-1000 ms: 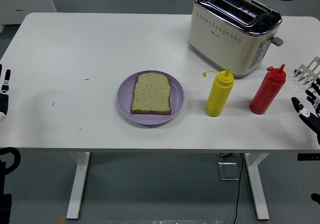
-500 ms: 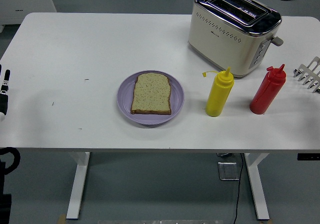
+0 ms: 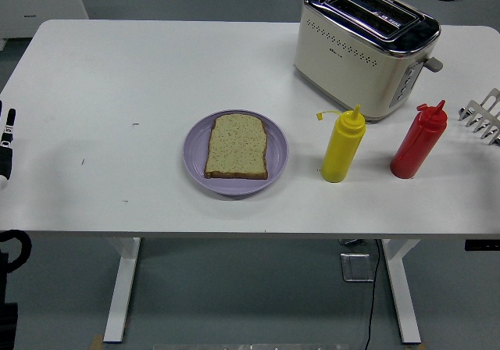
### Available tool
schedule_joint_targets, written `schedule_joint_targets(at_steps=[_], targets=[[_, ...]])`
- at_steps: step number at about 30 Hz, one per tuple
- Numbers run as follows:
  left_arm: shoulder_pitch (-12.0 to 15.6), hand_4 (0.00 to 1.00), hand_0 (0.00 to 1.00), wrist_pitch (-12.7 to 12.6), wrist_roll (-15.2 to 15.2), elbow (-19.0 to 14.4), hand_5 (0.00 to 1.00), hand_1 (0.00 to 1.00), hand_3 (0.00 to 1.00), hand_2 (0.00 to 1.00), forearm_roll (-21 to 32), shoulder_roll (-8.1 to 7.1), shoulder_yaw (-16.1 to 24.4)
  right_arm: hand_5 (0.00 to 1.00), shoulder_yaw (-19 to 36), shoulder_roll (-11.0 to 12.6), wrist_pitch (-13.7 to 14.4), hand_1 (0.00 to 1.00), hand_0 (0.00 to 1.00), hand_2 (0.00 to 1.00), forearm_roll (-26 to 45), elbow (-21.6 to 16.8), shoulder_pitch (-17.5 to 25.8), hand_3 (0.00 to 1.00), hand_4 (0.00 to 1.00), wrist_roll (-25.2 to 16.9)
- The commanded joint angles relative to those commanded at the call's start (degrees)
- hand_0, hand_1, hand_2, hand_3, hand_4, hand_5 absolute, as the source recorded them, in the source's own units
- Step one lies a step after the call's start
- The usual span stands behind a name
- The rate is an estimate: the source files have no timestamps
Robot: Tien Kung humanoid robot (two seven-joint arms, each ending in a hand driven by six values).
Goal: Pick up the cup,pour liquid into bread,place the cup on the desk
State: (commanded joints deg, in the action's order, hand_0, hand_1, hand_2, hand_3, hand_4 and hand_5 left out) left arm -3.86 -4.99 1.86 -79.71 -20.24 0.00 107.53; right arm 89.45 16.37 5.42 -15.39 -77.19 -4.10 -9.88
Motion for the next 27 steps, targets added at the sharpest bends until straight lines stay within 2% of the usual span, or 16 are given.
schedule_joint_targets(at_steps=[8,27], targets=[[0.0,0.569,0.783,-0.01,-0.02,0.01,0.998,0.74,0.683,0.732,0.02,0.0,-0.04,0.654,1.07,-0.15,-1.66,0.679,0.745,0.706,-1.75,0.3,-0.11,0.758,0.613,4.04],[-0.24,0.567,0.784,0.0,-0.04,-0.02,0.998,0.742,0.683,0.732,0.03,0.0,0.17,0.676,1.05,-0.35,-1.41,0.674,0.737,0.699,-1.17,0.74,-0.43,0.737,0.607,4.12]])
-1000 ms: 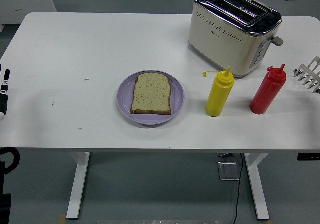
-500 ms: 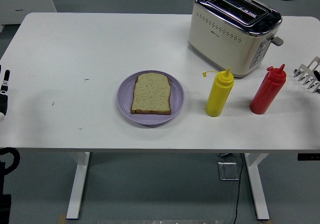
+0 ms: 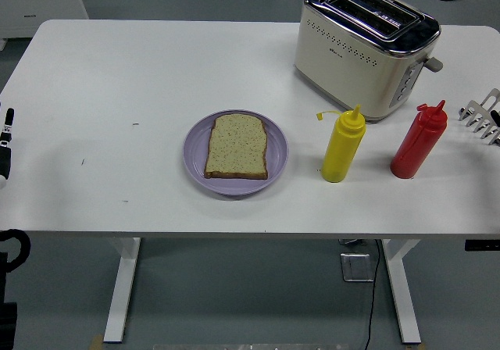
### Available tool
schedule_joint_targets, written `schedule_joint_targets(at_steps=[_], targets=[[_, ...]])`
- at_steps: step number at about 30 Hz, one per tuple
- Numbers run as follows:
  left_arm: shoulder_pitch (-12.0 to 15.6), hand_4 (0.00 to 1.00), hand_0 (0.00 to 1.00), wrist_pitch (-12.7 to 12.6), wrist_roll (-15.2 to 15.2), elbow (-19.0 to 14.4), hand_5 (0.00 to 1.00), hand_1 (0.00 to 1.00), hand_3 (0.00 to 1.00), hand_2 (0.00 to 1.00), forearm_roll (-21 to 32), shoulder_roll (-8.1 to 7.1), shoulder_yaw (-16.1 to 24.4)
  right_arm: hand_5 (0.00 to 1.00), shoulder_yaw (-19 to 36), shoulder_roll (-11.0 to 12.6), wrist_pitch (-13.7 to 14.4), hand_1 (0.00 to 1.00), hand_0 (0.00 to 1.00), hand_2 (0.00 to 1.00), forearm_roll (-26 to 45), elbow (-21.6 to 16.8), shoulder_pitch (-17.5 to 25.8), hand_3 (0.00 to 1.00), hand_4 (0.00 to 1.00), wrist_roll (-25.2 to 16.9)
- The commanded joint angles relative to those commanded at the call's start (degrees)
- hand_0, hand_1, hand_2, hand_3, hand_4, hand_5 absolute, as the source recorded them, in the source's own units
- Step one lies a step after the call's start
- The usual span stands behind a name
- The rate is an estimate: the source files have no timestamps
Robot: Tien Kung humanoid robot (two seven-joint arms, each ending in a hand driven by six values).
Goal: Pick up the cup,pour liquid into bread,place the cup on the desk
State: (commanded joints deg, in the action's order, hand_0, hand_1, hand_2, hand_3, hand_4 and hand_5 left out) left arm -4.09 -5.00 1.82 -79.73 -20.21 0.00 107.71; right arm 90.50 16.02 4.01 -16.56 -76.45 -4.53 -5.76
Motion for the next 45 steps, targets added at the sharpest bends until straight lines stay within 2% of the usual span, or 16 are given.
schedule_joint_targets(at_steps=[18,32,45], targets=[[-0.07,0.565,0.787,0.32,-0.25,0.03,0.998,0.743,0.686,0.732,-0.4,0.0,0.11,0.681,-0.47,-0.08,0.22,0.671,0.734,0.689,0.54,0.57,-0.15,0.722,0.603,0.18],[-0.02,0.561,0.788,1.25,-2.26,-0.01,0.998,0.745,0.689,0.733,-2.34,0.0,0.07,0.68,-0.5,-0.08,0.7,0.67,0.73,0.687,1.12,0.78,-0.05,0.718,0.603,-0.09],[0.2,0.575,0.787,1.27,-2.34,-0.05,0.986,0.745,0.69,0.736,-2.55,0.0,-0.16,0.68,-0.81,-0.04,0.76,0.668,0.73,0.684,1.26,0.86,0.18,0.713,0.602,-0.09]])
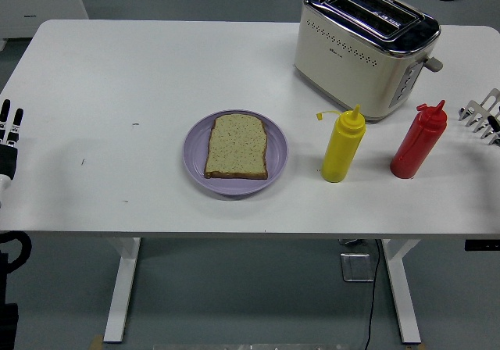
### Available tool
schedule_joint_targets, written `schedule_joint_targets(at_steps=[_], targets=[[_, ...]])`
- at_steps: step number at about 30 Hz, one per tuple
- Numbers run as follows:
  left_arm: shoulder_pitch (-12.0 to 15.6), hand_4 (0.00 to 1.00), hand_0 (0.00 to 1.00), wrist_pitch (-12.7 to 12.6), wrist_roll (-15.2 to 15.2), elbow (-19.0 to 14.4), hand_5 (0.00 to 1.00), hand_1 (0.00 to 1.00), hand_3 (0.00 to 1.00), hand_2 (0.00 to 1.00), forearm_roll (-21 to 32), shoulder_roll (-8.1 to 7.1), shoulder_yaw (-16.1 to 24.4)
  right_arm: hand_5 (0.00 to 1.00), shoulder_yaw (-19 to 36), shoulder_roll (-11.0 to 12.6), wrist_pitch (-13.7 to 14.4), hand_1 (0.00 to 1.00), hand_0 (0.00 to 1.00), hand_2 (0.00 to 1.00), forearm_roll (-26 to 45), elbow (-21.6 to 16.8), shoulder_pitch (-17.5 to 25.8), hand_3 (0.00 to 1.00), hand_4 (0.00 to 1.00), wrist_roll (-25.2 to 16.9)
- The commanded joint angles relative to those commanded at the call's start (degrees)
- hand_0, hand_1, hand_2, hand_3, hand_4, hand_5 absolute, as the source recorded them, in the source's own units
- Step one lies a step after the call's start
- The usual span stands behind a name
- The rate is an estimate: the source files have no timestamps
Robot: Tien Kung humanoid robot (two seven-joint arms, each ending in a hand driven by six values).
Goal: Pick up the cup,pour liquid into bread,place the cup on the desk
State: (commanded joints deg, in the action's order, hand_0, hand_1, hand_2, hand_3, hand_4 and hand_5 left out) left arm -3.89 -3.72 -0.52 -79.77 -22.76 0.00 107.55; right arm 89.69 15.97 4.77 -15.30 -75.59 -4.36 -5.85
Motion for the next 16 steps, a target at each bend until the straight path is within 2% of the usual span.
schedule_joint_targets(at_steps=[16], targets=[[-0.04,0.581,0.786,-0.11,-0.01,-0.09,0.974,0.746,0.691,0.737,-0.32,0.0,0.15,0.673,0.21,-0.09,0.07,0.667,0.73,0.681,0.09,0.07,-0.12,0.712,0.598,-0.04]])
